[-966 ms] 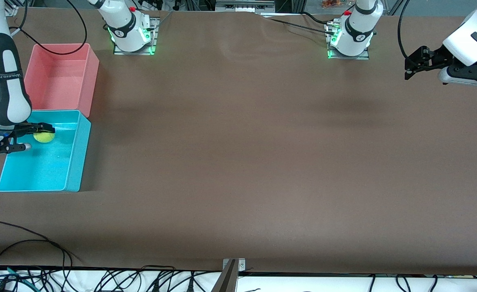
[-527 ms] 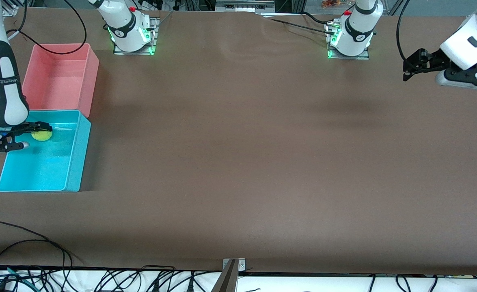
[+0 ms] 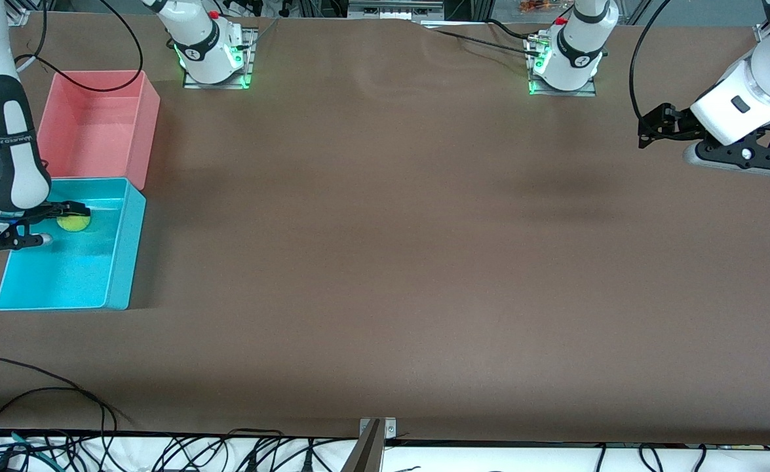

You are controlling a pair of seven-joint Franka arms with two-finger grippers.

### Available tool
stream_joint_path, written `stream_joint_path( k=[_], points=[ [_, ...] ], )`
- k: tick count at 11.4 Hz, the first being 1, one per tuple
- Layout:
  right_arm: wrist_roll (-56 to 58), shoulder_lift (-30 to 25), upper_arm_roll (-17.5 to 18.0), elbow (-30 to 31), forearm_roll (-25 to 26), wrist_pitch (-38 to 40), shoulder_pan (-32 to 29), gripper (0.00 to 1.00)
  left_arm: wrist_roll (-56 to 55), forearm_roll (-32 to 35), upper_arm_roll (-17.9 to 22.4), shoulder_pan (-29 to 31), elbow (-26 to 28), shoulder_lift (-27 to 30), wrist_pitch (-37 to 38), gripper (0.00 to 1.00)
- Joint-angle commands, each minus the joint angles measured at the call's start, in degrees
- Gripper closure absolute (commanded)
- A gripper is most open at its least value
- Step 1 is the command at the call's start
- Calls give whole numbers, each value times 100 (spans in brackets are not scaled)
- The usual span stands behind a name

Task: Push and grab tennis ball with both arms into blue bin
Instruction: 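Lower the ball into the cyan bin and open the right gripper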

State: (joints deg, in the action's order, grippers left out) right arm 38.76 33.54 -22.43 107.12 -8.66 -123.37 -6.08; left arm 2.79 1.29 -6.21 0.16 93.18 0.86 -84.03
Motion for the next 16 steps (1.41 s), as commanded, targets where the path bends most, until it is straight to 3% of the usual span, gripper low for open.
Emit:
stream_joint_path(
  k=[1,9,13,16],
  points=[
    [-183,65,54,-139,-101,33,2,1,-16,-172,-3,-7,-518,-42,18,0],
    [-184,-14,63,-376,-101,164,124,0,28,-155,-12,-24,-617,-104,10,0],
    [-526,-32,46,-894,-22,1234,160,0,37,-155,-12,-24,-617,-112,10,0],
    [-597,-94,19,-1140,92,1465,274,0,37,-164,-12,-33,-617,-112,10,0]
  ],
)
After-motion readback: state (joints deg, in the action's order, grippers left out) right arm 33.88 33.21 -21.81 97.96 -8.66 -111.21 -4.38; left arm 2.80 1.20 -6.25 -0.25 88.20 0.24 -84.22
